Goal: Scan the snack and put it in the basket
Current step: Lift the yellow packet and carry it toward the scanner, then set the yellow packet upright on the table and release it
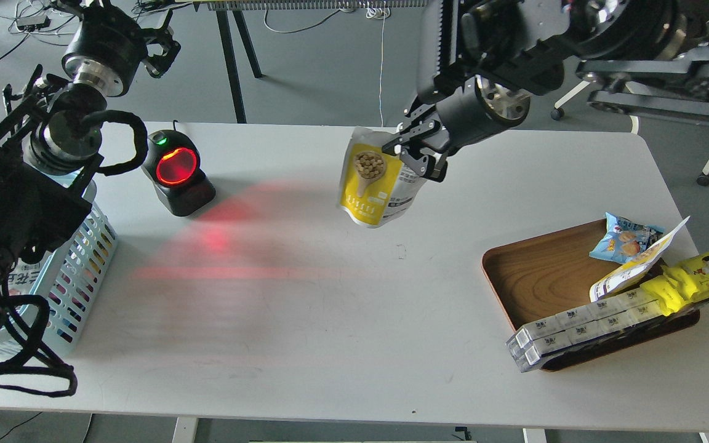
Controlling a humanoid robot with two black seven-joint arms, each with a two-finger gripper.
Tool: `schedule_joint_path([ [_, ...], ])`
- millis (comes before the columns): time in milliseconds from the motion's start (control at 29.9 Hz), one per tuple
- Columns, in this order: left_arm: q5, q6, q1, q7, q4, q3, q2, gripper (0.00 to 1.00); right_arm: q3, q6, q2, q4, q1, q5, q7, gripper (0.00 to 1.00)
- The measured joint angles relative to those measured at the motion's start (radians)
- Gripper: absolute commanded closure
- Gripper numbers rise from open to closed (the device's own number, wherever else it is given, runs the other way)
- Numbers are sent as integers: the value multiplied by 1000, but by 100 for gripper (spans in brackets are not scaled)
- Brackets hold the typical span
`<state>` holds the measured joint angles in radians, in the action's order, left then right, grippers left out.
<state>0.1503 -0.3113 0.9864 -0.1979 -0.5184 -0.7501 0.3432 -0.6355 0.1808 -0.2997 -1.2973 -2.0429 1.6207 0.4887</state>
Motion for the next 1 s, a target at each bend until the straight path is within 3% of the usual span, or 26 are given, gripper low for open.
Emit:
schedule_joint_path([
  [301,0,0,-3,-1,0,0,-1,0,7,-2,285,170,112,-16,0,100],
  [535,0,-3,-3,-2,0,0,2,0,5,-3,299,244,160,-16,0,100],
  [1003,1,-8,-11,-3,1,-2,2,0,-3,-3,300,253,189,-16,0,100],
])
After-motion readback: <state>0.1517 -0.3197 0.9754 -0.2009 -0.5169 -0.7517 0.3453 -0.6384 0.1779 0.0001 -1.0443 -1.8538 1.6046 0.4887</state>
